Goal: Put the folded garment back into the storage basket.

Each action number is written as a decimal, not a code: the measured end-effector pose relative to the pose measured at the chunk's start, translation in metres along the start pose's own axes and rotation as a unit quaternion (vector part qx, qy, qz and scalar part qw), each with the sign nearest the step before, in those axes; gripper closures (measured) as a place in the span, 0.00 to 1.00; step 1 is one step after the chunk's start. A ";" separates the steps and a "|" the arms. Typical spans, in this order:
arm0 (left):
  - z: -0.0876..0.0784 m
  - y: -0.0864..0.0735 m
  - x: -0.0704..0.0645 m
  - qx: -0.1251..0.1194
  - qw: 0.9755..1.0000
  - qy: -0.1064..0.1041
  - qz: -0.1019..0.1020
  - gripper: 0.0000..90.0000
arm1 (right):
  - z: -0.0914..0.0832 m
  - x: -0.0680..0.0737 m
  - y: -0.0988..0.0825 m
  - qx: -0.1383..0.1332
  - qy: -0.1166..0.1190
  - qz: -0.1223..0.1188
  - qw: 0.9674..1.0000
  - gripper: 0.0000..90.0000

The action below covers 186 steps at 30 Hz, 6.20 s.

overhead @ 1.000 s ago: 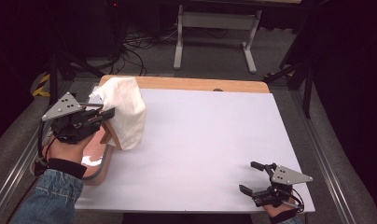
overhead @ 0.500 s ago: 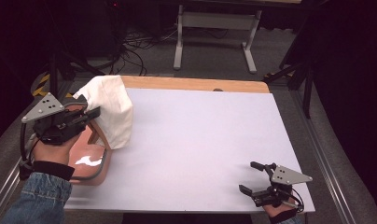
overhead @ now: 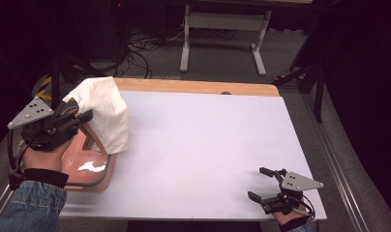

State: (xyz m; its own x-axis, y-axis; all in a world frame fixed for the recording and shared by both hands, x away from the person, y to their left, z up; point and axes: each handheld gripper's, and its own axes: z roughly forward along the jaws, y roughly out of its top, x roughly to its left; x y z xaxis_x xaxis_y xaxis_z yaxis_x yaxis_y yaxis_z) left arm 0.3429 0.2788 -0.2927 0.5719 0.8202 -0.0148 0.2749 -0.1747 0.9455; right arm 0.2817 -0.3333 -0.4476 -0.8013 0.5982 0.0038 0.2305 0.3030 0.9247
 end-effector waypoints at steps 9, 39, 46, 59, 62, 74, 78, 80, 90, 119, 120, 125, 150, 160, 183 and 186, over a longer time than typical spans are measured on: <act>-0.013 -0.004 0.007 0.002 1.000 0.020 -0.004 0.89 | 0.001 0.000 0.001 -0.001 0.001 0.000 1.000 0.07; -0.048 -0.005 0.012 0.007 0.998 0.060 0.010 0.89 | 0.008 -0.003 0.006 -0.004 0.013 -0.003 1.000 0.07; -0.051 -0.008 0.013 0.013 0.998 0.059 0.010 0.89 | 0.009 -0.003 0.005 -0.003 0.014 -0.003 1.000 0.07; -0.041 -0.027 0.013 0.043 0.998 0.055 0.008 0.89 | 0.009 -0.003 0.005 -0.003 0.015 -0.004 1.000 0.07; -0.039 -0.030 0.013 0.050 0.997 0.053 0.009 0.89 | 0.009 -0.003 0.005 -0.003 0.015 -0.004 1.000 0.07; -0.034 -0.038 0.016 0.088 0.995 0.042 0.011 0.89 | 0.009 -0.003 0.005 -0.002 0.015 -0.004 1.000 0.07; -0.031 -0.040 0.017 0.100 0.994 0.036 0.014 0.89 | 0.009 -0.003 0.005 -0.001 0.015 -0.003 1.000 0.07; -0.029 -0.041 0.018 0.116 0.992 0.040 0.015 0.89 | 0.009 -0.003 0.005 -0.001 0.014 -0.003 1.000 0.07; -0.021 -0.044 0.020 0.144 0.989 0.024 0.008 0.89 | 0.010 -0.003 0.005 -0.001 0.015 -0.003 1.000 0.07; 0.003 -0.056 0.031 0.214 0.977 0.010 -0.001 0.88 | 0.010 -0.002 0.005 -0.001 0.015 -0.003 1.000 0.07; 0.004 -0.057 0.031 0.215 0.977 0.010 -0.001 0.88 | 0.010 -0.003 0.005 -0.001 0.015 -0.004 1.000 0.07; 0.010 -0.058 0.032 0.215 0.976 0.012 -0.001 0.87 | 0.010 -0.002 0.005 0.000 0.014 -0.004 1.000 0.07; 0.038 -0.073 0.046 0.246 0.969 0.005 -0.020 0.87 | 0.009 -0.003 0.005 0.001 0.014 -0.004 1.000 0.07; 0.037 -0.072 0.050 0.226 0.972 0.057 -0.019 0.56 | 0.009 -0.003 0.004 0.000 0.013 -0.002 1.000 0.07; 0.028 -0.052 0.013 0.094 0.995 0.026 -0.017 0.04 | 0.008 -0.003 0.005 -0.003 0.010 -0.004 1.000 0.07; 0.028 -0.046 0.001 0.071 0.997 0.010 -0.007 0.04 | 0.007 -0.003 0.006 -0.004 0.009 -0.005 1.000 0.07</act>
State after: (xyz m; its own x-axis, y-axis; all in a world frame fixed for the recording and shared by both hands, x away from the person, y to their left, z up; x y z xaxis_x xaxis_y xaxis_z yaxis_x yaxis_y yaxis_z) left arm 0.3522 0.2726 -0.3449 0.5521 0.8336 -0.0198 0.3907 -0.2376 0.8893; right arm 0.2891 -0.3283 -0.4451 -0.8133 0.5819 0.0017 0.2185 0.3027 0.9277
